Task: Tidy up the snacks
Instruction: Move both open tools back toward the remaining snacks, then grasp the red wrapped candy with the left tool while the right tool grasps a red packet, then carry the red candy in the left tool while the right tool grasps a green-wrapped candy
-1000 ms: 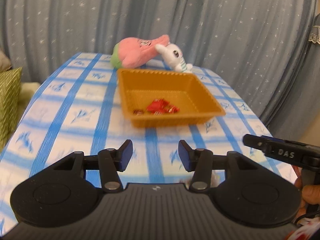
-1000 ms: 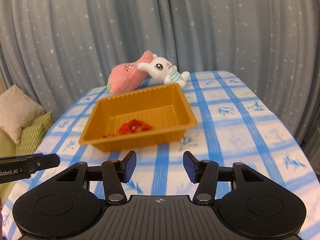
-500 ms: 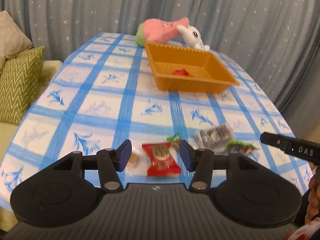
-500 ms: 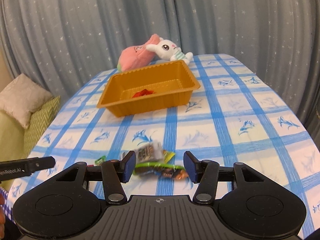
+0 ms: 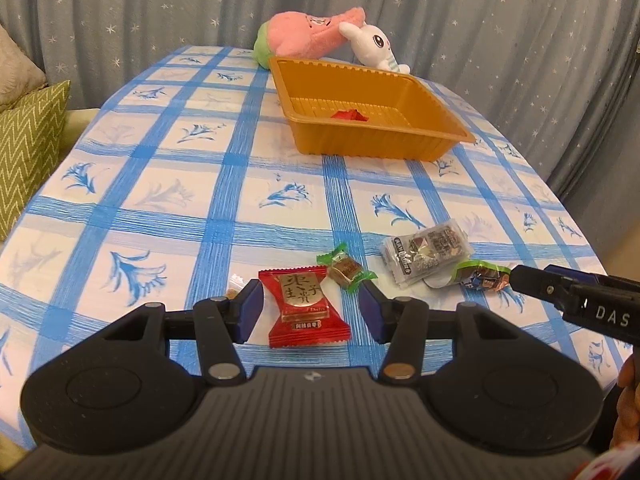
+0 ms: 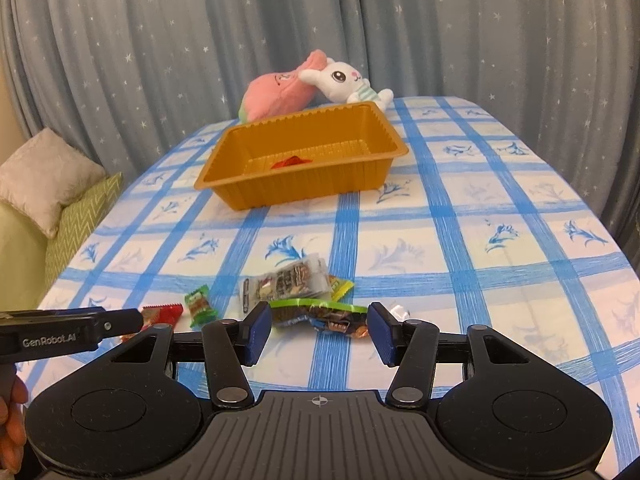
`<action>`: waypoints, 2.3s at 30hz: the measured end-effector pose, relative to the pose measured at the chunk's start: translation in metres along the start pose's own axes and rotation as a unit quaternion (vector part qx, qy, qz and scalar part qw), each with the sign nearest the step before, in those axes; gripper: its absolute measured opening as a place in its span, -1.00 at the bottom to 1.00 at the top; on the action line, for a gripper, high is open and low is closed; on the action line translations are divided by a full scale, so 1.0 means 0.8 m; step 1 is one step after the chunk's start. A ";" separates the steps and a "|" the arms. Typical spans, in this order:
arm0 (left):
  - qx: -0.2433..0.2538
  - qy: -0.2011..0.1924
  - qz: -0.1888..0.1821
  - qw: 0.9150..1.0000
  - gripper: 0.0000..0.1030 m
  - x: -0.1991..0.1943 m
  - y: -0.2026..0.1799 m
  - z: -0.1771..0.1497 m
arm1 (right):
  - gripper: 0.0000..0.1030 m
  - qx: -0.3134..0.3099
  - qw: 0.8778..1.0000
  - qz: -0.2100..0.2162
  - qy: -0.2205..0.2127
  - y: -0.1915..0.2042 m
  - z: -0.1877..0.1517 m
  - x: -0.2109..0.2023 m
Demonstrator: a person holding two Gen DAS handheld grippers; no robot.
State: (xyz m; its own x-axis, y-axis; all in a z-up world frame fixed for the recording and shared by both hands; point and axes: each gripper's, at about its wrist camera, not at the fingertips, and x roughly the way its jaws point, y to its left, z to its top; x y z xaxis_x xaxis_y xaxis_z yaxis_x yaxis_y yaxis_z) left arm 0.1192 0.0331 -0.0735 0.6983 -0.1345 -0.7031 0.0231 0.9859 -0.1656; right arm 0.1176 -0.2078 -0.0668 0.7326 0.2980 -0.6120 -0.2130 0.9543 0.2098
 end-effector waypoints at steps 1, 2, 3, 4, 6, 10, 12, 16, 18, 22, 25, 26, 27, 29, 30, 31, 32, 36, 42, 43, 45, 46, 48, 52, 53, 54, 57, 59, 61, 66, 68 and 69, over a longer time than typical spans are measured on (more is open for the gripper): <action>0.001 0.002 0.000 1.000 -0.07 0.004 0.000 0.000 | 0.04 -0.001 1.000 -0.001 0.002 -0.001 -0.001 0.002; 0.001 0.003 -0.001 1.000 -0.07 0.007 -0.001 0.000 | 0.04 -0.001 1.000 -0.002 0.003 -0.001 -0.002 0.004; 0.002 0.005 -0.001 1.000 -0.09 0.011 -0.001 0.000 | 0.04 0.000 1.000 -0.003 0.005 -0.002 -0.003 0.006; 0.003 0.007 0.000 1.000 -0.10 0.014 -0.001 -0.001 | 0.04 0.000 1.000 -0.003 0.006 -0.002 -0.003 0.008; 0.006 0.011 0.003 1.000 -0.14 0.021 -0.001 -0.002 | 0.04 0.001 1.000 -0.004 0.007 -0.004 -0.004 0.012; 0.013 0.020 0.008 1.000 -0.24 0.035 -0.001 -0.004 | 0.04 0.000 1.000 -0.004 0.012 -0.003 -0.005 0.020; 0.013 0.024 0.007 1.000 -0.27 0.041 -0.001 -0.004 | 0.04 -0.001 1.000 -0.004 0.014 -0.002 -0.005 0.024; 0.016 0.027 0.012 0.999 -0.35 0.048 -0.001 -0.004 | 0.04 -0.005 1.000 -0.003 0.014 0.000 -0.005 0.027; 0.014 0.028 0.011 0.999 -0.39 0.049 0.000 -0.005 | 0.04 -0.008 1.000 -0.002 0.012 0.002 -0.005 0.029; 0.014 0.020 0.014 1.000 -0.54 0.044 0.003 -0.003 | 0.04 -0.013 1.000 0.003 0.009 0.006 -0.004 0.031; 0.014 0.014 0.012 1.000 -0.56 0.038 0.004 0.001 | 0.04 -0.022 1.000 0.009 0.005 0.013 -0.002 0.031; 0.014 0.012 0.013 1.000 -0.56 0.035 0.005 0.003 | 0.04 -0.026 1.000 0.011 0.004 0.016 -0.002 0.031; 0.013 0.008 0.015 1.000 -0.56 0.031 0.006 0.005 | 0.04 -0.030 0.999 0.015 0.003 0.019 -0.001 0.032; 0.008 -0.002 0.018 1.000 -0.56 0.024 0.012 0.012 | 0.03 -0.039 0.999 0.023 0.002 0.025 0.000 0.034; 0.006 -0.006 0.019 1.000 -0.56 0.021 0.016 0.016 | 0.03 -0.044 0.999 0.028 0.001 0.029 0.001 0.036; 0.005 -0.010 0.020 1.000 -0.56 0.018 0.019 0.020 | 0.03 -0.050 0.998 0.034 0.001 0.033 0.002 0.037; 0.005 -0.014 0.023 1.000 -0.56 0.016 0.023 0.025 | 0.03 -0.058 0.998 0.040 0.001 0.038 0.003 0.040; 0.001 -0.023 0.038 0.999 -0.56 0.013 0.042 0.036 | 0.03 -0.095 0.993 0.063 0.004 0.063 0.005 0.057; -0.019 -0.028 0.049 0.998 -0.56 0.014 0.068 0.040 | 0.03 -0.146 0.985 0.087 0.021 0.094 0.003 0.094; -0.021 -0.028 0.048 0.998 -0.56 0.014 0.071 0.040 | 0.03 -0.153 0.984 0.091 0.024 0.098 0.003 0.100; -0.023 -0.027 0.047 0.998 -0.56 0.015 0.073 0.039 | 0.03 -0.167 0.981 0.097 0.027 0.106 0.001 0.110; -0.024 -0.027 0.046 0.998 -0.56 0.016 0.074 0.039 | 0.02 -0.175 0.979 0.099 0.029 0.110 0.000 0.116; -0.025 -0.027 0.043 0.998 -0.56 0.017 0.075 0.039 | -0.06 -0.192 0.976 0.101 0.033 0.118 -0.002 0.125; -0.026 -0.027 0.042 0.998 -0.56 0.018 0.075 0.039 | -0.27 -0.215 0.971 0.099 0.045 0.126 -0.009 0.142; -0.027 -0.027 0.042 0.998 -0.56 0.019 0.075 0.039 | -0.29 -0.215 0.970 0.098 0.047 0.125 -0.010 0.145; -0.027 -0.027 0.041 0.998 -0.56 0.020 0.076 0.039 | -0.34 -0.215 0.970 0.098 0.050 0.125 -0.011 0.147; -0.026 -0.026 0.040 0.999 -0.56 0.021 0.074 0.038 | -0.40 -0.214 0.971 0.097 0.053 0.123 -0.013 0.150; -0.025 -0.026 0.038 0.999 -0.56 0.022 0.072 0.039 | -0.50 -0.212 0.971 0.096 0.055 0.122 -0.013 0.151; -0.022 -0.026 0.036 0.999 -0.56 0.022 0.070 0.039 | -0.55 -0.204 0.972 0.097 0.055 0.120 -0.013 0.151; -0.016 -0.026 0.033 0.999 -0.56 0.022 0.062 0.042 | -0.61 -0.196 0.975 0.092 0.046 0.115 -0.008 0.143; -0.014 -0.028 0.029 0.999 -0.56 0.022 0.057 0.046 | -0.61 -0.192 0.977 0.087 0.037 0.112 -0.002 0.137; -0.012 -0.029 0.026 0.999 -0.56 0.022 0.054 0.048 | -0.61 -0.188 0.978 0.085 0.032 0.109 0.002 0.134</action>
State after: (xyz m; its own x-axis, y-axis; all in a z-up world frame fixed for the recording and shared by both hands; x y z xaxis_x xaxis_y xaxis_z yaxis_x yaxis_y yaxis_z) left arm 0.1597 0.0772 -0.0663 0.7385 -0.0761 -0.6699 -0.0316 0.9886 -0.1471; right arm 0.1783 -0.0925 -0.1130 0.6264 0.4417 -0.6423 -0.5598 0.8283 0.0237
